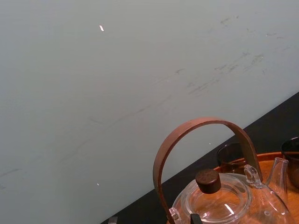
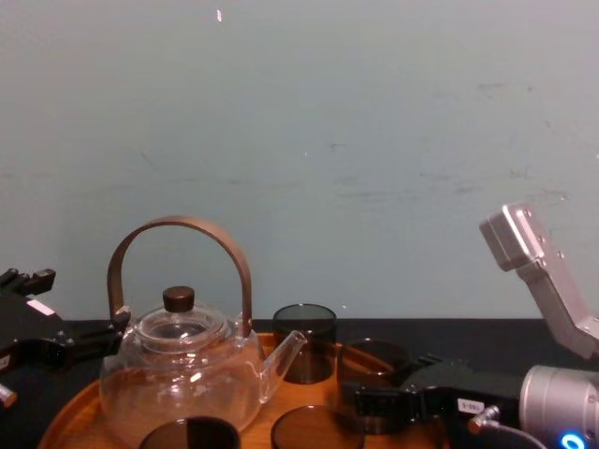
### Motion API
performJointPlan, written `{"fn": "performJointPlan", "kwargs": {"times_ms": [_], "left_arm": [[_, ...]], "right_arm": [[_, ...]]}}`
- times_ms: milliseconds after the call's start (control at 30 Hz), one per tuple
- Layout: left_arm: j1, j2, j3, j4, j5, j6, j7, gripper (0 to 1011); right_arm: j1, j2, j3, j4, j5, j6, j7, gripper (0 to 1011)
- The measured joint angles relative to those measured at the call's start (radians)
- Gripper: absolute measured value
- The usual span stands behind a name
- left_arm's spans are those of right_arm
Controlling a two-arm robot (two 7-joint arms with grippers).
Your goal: Pick up the glass from the table and place it on the tray.
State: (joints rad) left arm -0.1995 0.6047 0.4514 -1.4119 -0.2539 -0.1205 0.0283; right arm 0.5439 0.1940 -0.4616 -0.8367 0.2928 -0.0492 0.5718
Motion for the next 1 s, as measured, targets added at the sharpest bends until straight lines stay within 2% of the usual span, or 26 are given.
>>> {"fn": "performJointPlan", "kwargs": {"times_ms": [367, 400, 433, 733, 1000], "left_arm": [[0.0, 0.0, 0.0, 0.0, 0.0, 0.0, 0.0, 1010], [0.0, 0.0, 0.0, 0.0, 0.0, 0.0, 0.0, 1009], [0.0, 0.0, 0.0, 0.0, 0.0, 0.0, 0.0, 1010], [0.0, 0.0, 0.0, 0.0, 0.0, 0.0, 0.0, 1010], [0.0, 0.0, 0.0, 0.0, 0.0, 0.0, 0.0, 1009]], "right_arm": [[-0.047, 0.035, 0.013, -0.074, 0.023, 0.058, -0.003, 1002], [-0.058, 0.043, 0.013, -0.094, 0.026, 0.063, -0.003, 1002], [-0.128, 0.1, 0.019, -0.226, 0.046, 0.086, -0.004, 1002], [-0.226, 0.18, 0.05, -0.385, 0.086, 0.099, -0.028, 1002], [-0.279, 0.231, 0.088, -0.447, 0.108, 0.087, -0.061, 1002]]}}
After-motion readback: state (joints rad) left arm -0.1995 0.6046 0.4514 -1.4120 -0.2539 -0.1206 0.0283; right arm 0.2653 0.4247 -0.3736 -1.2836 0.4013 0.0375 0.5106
